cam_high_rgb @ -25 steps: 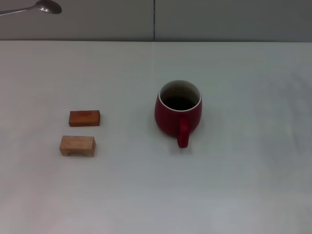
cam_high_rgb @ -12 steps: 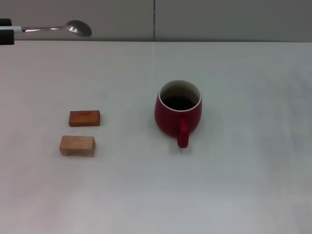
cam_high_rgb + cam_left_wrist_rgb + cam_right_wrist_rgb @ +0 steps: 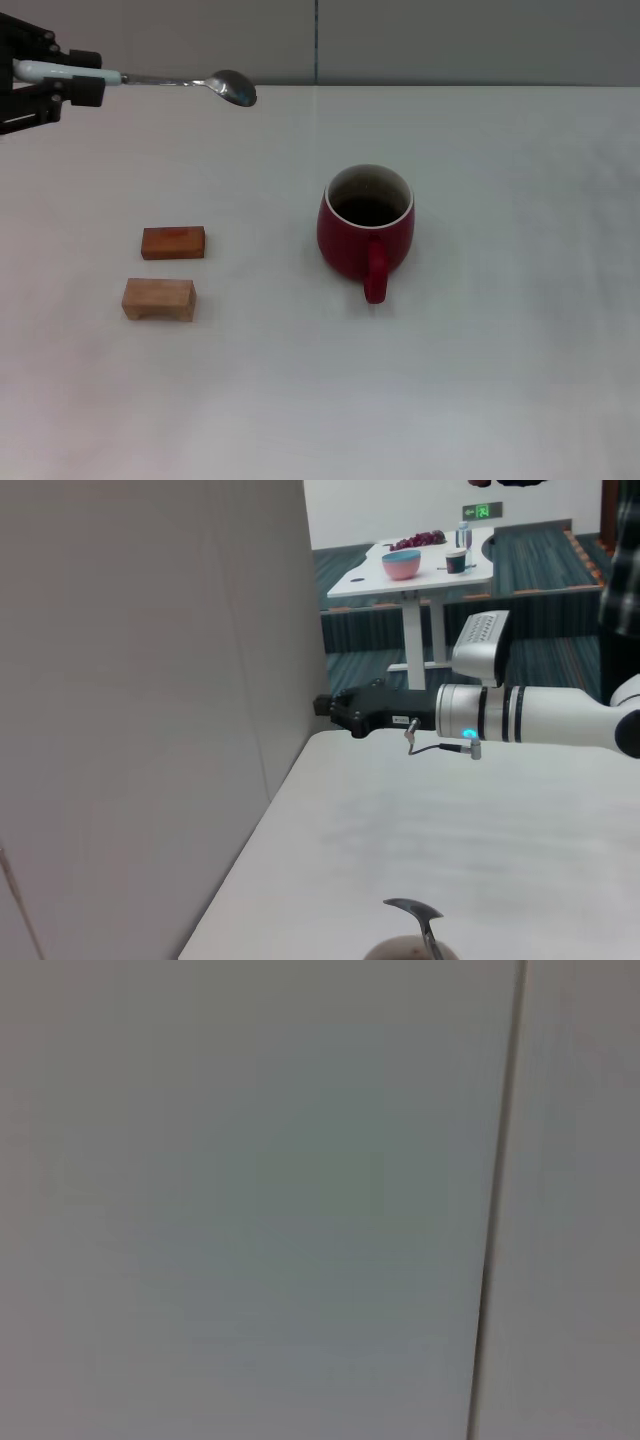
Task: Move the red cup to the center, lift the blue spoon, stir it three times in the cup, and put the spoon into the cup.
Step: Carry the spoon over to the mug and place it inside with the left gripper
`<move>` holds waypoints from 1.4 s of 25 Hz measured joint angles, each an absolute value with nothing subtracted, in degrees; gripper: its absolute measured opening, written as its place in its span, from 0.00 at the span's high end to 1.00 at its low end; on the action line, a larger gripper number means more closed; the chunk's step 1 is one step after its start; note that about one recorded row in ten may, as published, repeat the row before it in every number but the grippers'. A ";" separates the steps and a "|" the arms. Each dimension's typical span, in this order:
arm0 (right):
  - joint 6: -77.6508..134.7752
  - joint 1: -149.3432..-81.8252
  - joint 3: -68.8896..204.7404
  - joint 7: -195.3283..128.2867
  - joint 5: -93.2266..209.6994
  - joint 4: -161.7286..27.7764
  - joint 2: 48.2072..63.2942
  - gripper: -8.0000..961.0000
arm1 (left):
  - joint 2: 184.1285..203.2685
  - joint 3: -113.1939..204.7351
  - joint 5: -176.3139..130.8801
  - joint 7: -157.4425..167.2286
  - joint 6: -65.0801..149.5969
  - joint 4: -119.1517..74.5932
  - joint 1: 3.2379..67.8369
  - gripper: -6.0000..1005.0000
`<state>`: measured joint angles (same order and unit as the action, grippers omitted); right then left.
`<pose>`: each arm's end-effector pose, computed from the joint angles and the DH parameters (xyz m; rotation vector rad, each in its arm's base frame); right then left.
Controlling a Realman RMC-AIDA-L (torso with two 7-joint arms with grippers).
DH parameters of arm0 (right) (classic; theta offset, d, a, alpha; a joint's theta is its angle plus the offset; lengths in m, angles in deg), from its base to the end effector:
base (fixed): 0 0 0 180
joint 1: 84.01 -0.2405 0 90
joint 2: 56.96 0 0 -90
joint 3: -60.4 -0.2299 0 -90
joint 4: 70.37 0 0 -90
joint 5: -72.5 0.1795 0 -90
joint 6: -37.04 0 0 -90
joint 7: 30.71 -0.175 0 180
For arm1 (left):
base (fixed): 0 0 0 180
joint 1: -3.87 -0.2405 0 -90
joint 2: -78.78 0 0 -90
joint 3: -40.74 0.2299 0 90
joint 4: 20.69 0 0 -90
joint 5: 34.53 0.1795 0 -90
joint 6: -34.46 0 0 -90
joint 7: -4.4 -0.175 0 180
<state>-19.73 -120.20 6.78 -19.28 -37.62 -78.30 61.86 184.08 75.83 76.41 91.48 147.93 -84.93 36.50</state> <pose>0.2834 0.3960 0.0528 -1.3713 0.5095 0.4630 -0.1727 0.3067 0.1289 -2.8131 -0.0332 -0.4839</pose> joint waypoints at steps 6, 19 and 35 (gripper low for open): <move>-19.73 -120.18 6.78 -19.28 -37.62 -78.37 61.86 0.95 | 186.82 79.24 77.64 93.07 146.73 -87.63 38.94 0.83; -20.13 -119.94 6.79 -19.28 -37.62 -78.64 61.86 0.95 | 193.44 84.49 88.35 93.76 142.60 -93.76 42.22 0.83; -20.18 -120.03 6.79 -19.28 -37.63 -78.63 61.86 0.95 | 195.90 91.49 89.88 94.04 136.54 -93.66 44.19 0.83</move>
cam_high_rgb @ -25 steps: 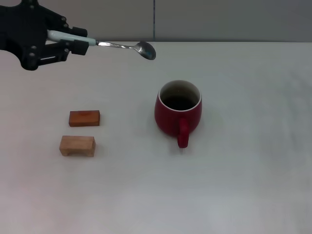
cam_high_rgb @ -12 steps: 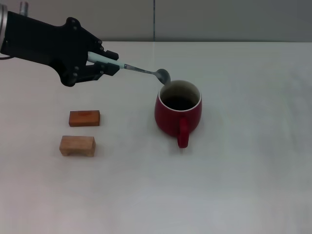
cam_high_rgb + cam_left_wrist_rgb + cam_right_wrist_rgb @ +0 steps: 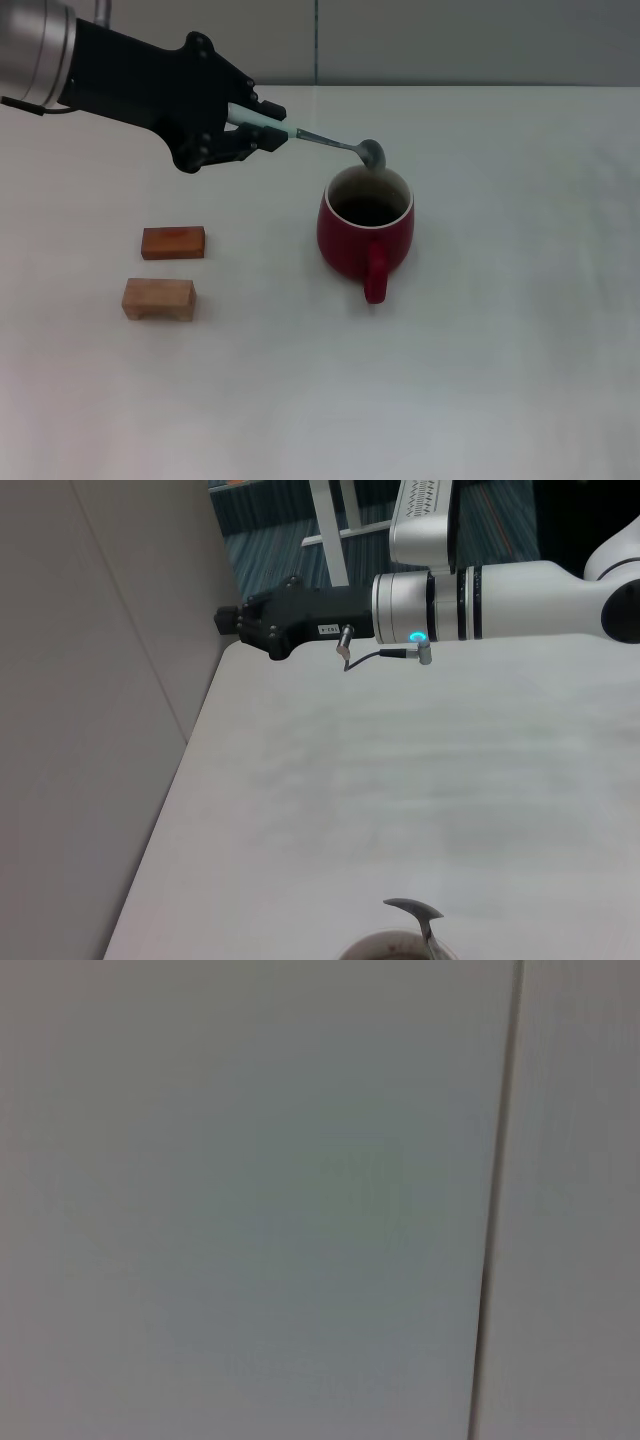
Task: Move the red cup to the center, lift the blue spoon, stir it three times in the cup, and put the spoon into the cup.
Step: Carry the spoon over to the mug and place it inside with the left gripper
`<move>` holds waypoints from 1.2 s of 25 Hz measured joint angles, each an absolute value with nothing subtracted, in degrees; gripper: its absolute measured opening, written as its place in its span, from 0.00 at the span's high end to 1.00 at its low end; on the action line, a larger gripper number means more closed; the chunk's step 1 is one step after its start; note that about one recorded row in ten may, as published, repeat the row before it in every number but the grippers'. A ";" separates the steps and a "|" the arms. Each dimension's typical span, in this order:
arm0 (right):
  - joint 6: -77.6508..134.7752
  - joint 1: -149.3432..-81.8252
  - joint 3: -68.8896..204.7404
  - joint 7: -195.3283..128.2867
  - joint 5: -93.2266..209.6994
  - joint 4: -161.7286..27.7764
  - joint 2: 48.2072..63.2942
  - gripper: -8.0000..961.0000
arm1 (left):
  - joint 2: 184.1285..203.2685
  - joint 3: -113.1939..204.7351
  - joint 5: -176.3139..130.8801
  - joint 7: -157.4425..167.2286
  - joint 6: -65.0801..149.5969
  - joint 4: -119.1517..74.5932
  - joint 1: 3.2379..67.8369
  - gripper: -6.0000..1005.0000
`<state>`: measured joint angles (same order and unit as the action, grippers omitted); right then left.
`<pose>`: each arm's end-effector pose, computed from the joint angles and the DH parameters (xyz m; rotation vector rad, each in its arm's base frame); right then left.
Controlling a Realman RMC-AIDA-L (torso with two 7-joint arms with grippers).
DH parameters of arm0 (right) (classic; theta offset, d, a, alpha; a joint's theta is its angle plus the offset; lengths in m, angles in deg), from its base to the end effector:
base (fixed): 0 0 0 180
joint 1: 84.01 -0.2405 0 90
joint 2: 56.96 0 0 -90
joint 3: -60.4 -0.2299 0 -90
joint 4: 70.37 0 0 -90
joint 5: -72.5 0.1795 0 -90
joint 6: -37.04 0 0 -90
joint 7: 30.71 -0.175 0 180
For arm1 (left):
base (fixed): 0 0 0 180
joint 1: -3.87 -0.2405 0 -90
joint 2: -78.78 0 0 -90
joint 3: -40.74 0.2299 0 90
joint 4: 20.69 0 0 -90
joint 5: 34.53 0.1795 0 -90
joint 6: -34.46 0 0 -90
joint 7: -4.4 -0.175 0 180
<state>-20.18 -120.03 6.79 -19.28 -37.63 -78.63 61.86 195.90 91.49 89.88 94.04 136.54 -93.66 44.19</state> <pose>0.2822 0.3956 0.0533 -1.3676 0.5060 0.4713 -0.1209 0.3298 0.0381 -2.9295 0.1748 -0.1740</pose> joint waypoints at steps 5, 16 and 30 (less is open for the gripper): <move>-20.26 -120.12 6.79 -19.28 -37.80 -78.73 61.86 0.95 | 196.30 93.19 91.35 93.85 133.29 -92.27 45.23 0.83; -20.36 -119.89 7.04 -19.28 -38.04 -78.90 61.86 0.95 | 196.54 97.43 94.94 91.93 127.55 -87.86 46.80 0.83; -20.36 -119.43 7.38 -19.28 -38.15 -78.89 61.95 0.95 | 196.60 102.06 99.60 89.35 121.08 -83.11 47.66 0.83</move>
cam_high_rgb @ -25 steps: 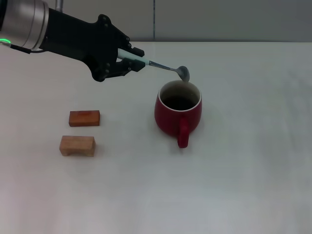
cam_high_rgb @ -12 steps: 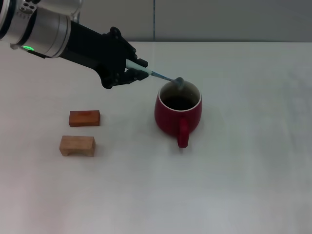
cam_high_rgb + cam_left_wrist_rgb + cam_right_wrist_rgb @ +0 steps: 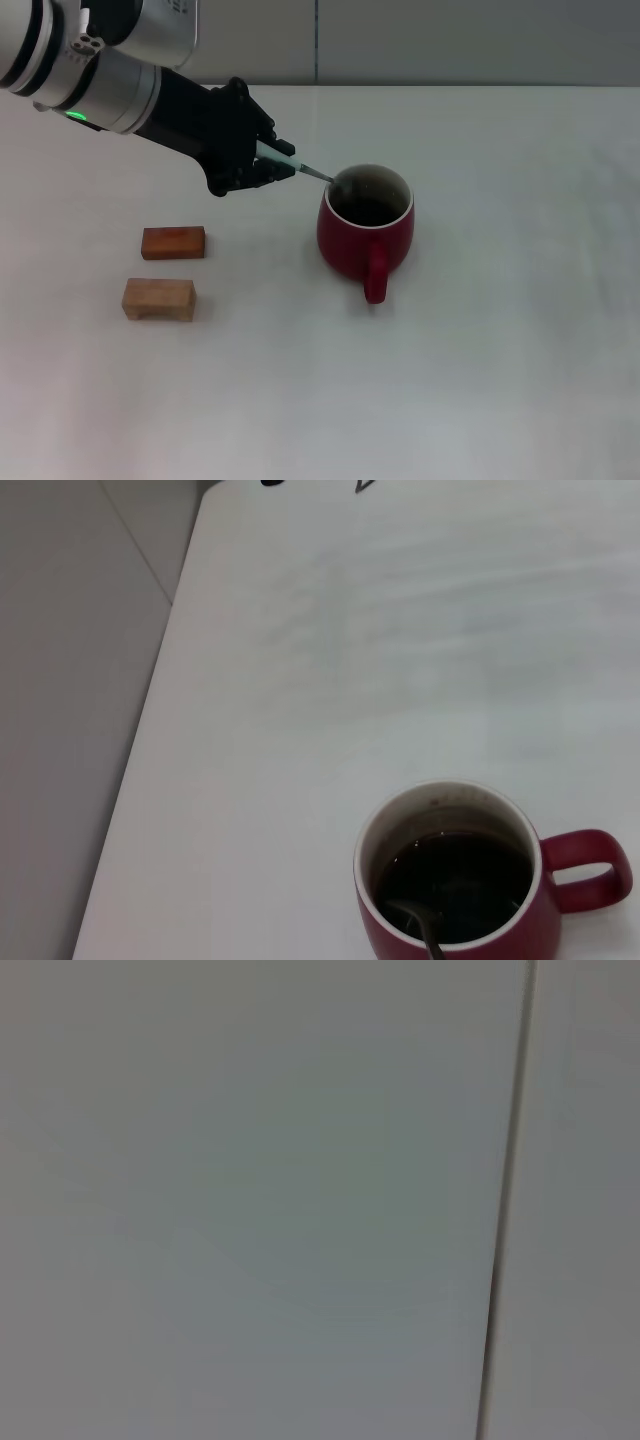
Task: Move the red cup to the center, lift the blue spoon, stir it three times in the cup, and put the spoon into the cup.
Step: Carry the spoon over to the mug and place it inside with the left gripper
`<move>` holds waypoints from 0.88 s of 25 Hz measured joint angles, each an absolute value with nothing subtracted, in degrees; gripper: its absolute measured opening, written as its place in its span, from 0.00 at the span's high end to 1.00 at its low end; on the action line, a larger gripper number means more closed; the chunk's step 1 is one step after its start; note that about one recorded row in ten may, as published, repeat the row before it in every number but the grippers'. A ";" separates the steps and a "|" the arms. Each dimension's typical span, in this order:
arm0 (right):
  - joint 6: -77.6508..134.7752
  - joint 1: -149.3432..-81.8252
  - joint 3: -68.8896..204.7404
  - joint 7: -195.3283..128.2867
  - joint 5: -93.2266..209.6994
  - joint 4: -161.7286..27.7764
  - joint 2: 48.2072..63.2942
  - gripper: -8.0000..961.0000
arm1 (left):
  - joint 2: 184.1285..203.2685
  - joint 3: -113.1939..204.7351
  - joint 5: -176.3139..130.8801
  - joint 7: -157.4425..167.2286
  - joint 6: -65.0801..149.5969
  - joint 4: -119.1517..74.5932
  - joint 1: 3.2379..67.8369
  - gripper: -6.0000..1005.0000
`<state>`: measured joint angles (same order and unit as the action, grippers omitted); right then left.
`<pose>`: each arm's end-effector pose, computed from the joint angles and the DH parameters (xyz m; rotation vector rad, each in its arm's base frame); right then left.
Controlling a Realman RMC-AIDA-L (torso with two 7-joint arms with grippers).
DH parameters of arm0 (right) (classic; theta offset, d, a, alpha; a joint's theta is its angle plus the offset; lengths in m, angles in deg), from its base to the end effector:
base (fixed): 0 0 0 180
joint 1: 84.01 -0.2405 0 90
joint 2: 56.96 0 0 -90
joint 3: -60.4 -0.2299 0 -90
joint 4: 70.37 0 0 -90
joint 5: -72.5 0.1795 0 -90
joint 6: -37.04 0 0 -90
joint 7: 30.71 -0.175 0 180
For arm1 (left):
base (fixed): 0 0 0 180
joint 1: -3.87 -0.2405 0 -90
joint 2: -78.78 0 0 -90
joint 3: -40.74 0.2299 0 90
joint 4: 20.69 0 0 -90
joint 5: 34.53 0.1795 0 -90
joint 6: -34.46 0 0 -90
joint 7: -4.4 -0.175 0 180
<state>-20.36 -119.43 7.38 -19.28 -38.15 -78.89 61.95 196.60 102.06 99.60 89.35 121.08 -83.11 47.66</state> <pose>0.2826 0.3930 0.0502 -1.3813 0.5010 0.4684 -0.1432 0.3566 -0.0079 -2.9053 0.2673 0.1503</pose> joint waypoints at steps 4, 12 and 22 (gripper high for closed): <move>-20.35 -119.42 7.40 -19.28 -38.15 -78.89 61.96 0.95 | 196.63 103.87 101.60 89.39 120.38 -83.09 47.87 0.83; -20.34 -119.23 7.40 -19.28 -38.15 -78.89 61.96 0.95 | 196.74 106.99 103.17 90.36 121.31 -84.73 48.05 0.83; -20.34 -119.16 7.40 -19.28 -38.15 -79.21 61.95 0.95 | 196.77 109.95 103.26 93.04 123.88 -88.41 49.80 0.83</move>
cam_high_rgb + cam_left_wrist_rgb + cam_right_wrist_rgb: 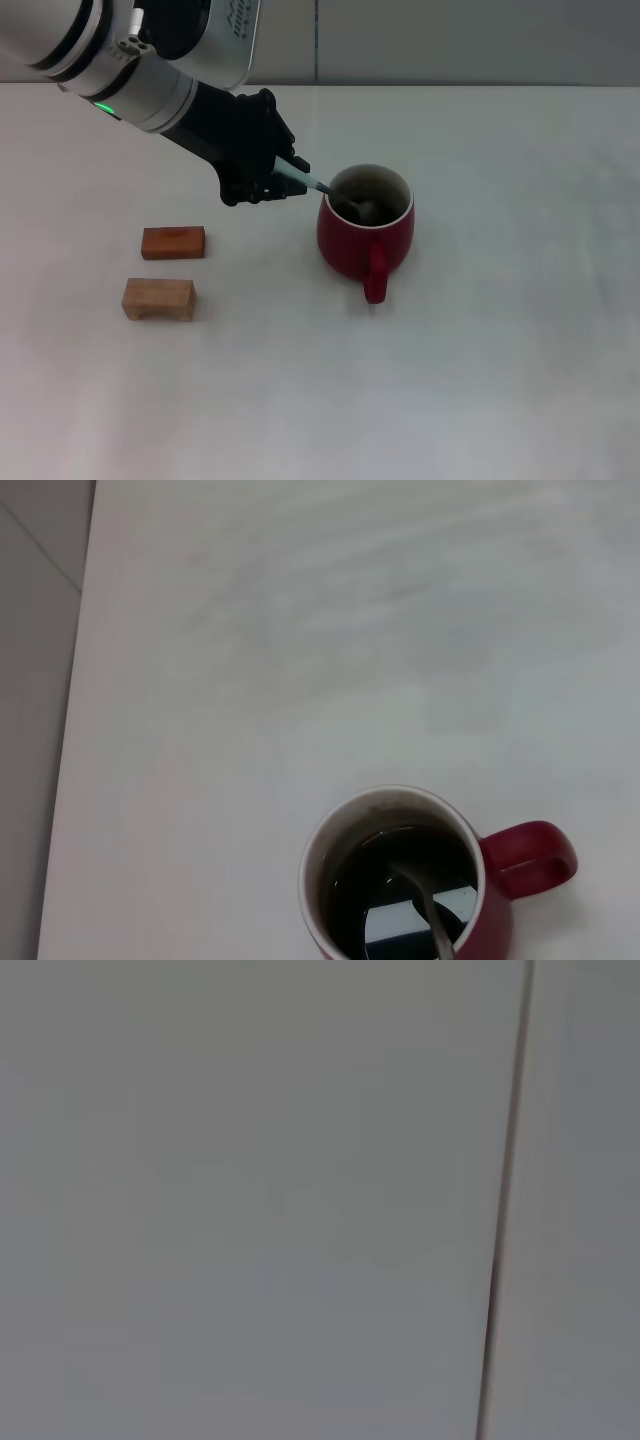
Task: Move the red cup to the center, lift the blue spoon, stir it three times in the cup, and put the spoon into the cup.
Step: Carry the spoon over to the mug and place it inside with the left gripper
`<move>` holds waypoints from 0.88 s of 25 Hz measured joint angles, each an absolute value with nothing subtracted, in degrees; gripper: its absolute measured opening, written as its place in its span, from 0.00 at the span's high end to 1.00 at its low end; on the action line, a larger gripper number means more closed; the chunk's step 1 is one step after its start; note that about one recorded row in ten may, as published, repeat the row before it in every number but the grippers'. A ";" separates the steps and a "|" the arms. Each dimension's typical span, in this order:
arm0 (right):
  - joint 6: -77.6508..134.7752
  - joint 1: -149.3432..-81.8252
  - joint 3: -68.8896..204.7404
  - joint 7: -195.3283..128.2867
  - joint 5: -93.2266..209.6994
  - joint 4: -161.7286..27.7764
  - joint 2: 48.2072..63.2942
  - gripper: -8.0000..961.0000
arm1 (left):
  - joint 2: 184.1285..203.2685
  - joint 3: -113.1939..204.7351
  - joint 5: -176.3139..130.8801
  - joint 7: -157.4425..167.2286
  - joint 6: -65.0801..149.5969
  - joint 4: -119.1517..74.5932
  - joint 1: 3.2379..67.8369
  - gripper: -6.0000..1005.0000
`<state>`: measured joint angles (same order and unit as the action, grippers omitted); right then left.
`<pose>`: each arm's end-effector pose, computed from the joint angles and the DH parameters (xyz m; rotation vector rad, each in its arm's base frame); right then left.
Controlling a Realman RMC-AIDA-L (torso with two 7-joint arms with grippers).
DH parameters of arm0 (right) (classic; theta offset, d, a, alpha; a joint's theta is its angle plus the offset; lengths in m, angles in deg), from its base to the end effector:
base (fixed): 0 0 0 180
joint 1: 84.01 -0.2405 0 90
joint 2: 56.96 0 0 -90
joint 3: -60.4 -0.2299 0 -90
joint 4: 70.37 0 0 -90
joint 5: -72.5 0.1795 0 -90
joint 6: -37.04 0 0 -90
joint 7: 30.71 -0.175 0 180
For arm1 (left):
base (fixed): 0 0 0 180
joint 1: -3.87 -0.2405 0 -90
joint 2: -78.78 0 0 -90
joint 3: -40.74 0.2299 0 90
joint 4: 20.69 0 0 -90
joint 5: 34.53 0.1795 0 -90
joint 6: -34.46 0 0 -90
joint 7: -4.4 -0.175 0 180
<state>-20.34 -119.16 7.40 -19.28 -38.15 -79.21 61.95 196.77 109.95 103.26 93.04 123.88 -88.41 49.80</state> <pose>0.2831 0.3921 0.0496 -1.3810 0.5049 0.4703 -0.1253 0.3488 -0.0158 -2.9371 0.4415 0.3370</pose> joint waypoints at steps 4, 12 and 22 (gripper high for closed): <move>-20.35 -119.16 7.40 -19.28 -38.15 -79.28 61.96 0.95 | 197.00 111.70 103.89 94.15 124.28 -89.64 50.79 0.83; -21.16 -118.67 7.40 -19.28 -38.15 -79.41 61.95 0.95 | 197.31 113.63 105.66 94.95 123.75 -90.70 52.84 0.83; -22.08 -117.98 7.40 -19.28 -38.15 -80.13 62.02 0.95 | 197.36 115.58 109.83 94.13 121.92 -90.45 55.15 0.83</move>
